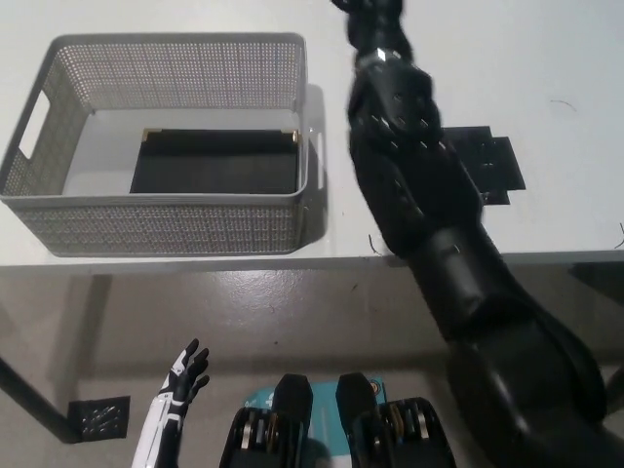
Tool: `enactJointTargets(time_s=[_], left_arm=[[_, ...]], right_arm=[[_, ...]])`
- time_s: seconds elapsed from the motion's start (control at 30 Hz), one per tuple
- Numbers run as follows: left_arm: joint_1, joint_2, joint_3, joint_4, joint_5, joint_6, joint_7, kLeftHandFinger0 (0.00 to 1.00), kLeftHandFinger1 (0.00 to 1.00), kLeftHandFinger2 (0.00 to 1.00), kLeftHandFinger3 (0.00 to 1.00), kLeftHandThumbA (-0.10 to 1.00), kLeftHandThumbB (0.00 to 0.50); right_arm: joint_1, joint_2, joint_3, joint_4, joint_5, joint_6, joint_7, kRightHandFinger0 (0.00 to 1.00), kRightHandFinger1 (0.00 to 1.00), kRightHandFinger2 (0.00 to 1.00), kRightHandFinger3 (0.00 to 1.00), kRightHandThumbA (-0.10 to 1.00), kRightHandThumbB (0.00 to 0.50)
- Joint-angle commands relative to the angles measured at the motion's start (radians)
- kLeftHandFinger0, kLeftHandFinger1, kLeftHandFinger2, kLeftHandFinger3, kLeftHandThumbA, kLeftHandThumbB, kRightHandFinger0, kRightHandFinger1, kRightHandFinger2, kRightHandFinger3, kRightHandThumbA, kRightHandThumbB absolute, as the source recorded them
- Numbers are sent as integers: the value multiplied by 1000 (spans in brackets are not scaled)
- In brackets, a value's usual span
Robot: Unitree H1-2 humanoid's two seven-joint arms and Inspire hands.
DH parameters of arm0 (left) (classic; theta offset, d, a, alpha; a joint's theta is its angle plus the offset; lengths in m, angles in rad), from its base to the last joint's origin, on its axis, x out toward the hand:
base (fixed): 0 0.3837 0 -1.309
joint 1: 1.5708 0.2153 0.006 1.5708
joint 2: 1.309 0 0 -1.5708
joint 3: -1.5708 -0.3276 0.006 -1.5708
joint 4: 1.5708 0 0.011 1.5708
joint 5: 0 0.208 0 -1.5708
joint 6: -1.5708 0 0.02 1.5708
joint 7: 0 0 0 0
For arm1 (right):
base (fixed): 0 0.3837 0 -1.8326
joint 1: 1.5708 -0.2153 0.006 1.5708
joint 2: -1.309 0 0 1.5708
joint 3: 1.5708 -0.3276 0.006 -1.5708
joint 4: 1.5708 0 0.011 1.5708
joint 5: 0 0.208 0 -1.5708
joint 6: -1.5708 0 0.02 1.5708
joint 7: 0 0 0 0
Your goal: A notebook is kept standing on the table on the right hand side and a container is kept on the left hand side and the robot uses its right hand to grab the notebook and places it in the container
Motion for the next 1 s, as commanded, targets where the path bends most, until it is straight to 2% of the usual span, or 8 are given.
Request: enactJointTargets(time_s=[0.0,0.03,0.1,0.27,0.53,0.63,0.8,0.97], left_arm=[[11,8,-8,-16,4,-35,-7,1000,1000,1000,1000,1000,302],[11,7,-8,-16,4,-33,-7,1000,1000,1000,1000,1000,303],[10,8,-6,-11,-4,-34,-10,1000,1000,1000,1000,1000,304],[10,13,-4,-9,0,-31,-9,1000,1000,1000,1000,1000,281],[8,15,-4,5,16,-40,-1,1000,1000,1000,1000,1000,279],[7,14,-4,11,12,-42,-2,1000,1000,1000,1000,1000,275],[2,13,-5,15,11,-45,-3,1000,1000,1000,1000,1000,273],[0,14,-7,13,5,-40,-9,1000,1000,1000,1000,1000,293]], right_arm=[[183,-134,-21,-721,-234,118,-26,1000,1000,1000,969,211,243],[212,-147,-22,-789,-242,135,-8,1000,1000,1000,1000,344,293],[297,-182,-29,-970,-282,172,34,1000,1000,1000,1000,457,335],[537,-223,-32,-1324,-302,201,128,1000,1000,1000,1000,454,340],[964,-242,18,-1461,-305,8,189,1000,1000,1000,1000,663,354],[1102,-227,51,-1420,-299,-30,178,1000,1000,1000,1000,726,412],[1199,-204,95,-1251,-329,-143,148,1000,1000,1000,1000,749,364],[1238,-204,146,-1098,-323,-128,136,1000,1000,1000,1000,739,333]])
